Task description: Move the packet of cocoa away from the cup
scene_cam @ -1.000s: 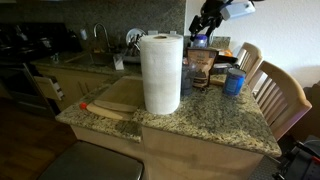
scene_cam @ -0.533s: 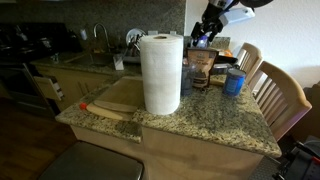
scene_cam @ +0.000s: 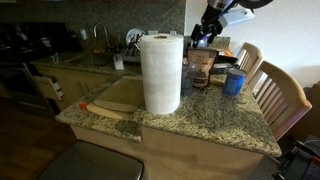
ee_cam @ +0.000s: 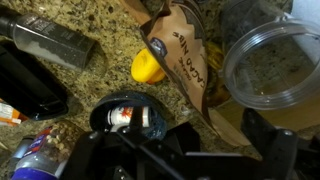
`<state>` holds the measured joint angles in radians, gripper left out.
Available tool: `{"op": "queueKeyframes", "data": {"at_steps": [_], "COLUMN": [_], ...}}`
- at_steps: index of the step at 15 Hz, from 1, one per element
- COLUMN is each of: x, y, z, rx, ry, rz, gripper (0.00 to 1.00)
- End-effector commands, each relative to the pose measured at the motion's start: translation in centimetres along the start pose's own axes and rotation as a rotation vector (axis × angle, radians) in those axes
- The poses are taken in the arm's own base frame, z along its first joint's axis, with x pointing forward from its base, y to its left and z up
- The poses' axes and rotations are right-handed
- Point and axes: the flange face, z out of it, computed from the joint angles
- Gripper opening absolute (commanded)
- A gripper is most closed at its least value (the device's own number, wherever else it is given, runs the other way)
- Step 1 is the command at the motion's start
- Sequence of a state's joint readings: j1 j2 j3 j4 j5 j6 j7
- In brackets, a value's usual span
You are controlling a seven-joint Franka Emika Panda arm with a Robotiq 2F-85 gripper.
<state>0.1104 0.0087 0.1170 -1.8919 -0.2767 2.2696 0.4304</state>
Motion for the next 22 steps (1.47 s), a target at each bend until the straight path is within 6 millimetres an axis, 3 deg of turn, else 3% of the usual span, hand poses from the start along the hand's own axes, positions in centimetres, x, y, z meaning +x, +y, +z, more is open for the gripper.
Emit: {"op": "queueKeyframes", "data": {"at_steps": [1, 6, 10, 11, 15, 16, 17, 22], "x": [0.0, -0.1, -0.4, -0.5, -0.6, -0.6, -0.6, -0.6], "y": [0.0, 0.0, 1.6, 0.7, 1.4, 1.4, 1.4, 1.3], "z": [0.6, 1.8, 5.1, 3.5, 5.3, 5.2, 5.1, 4.9], "rx": [-0.003, -0.008, -0.028, -0.019, -0.031, -0.027, -0.025, -0.029], "ry": [-0.014, -0.033, -0.133, -0.090, -0.118, -0.110, -0.103, -0.081], "rz": [0.004, 0.014, 0.093, 0.050, 0.075, 0.075, 0.079, 0.065], "gripper": [1.00, 1.00, 1.00, 1.00, 1.00, 0.75, 0.73, 0.38]}}
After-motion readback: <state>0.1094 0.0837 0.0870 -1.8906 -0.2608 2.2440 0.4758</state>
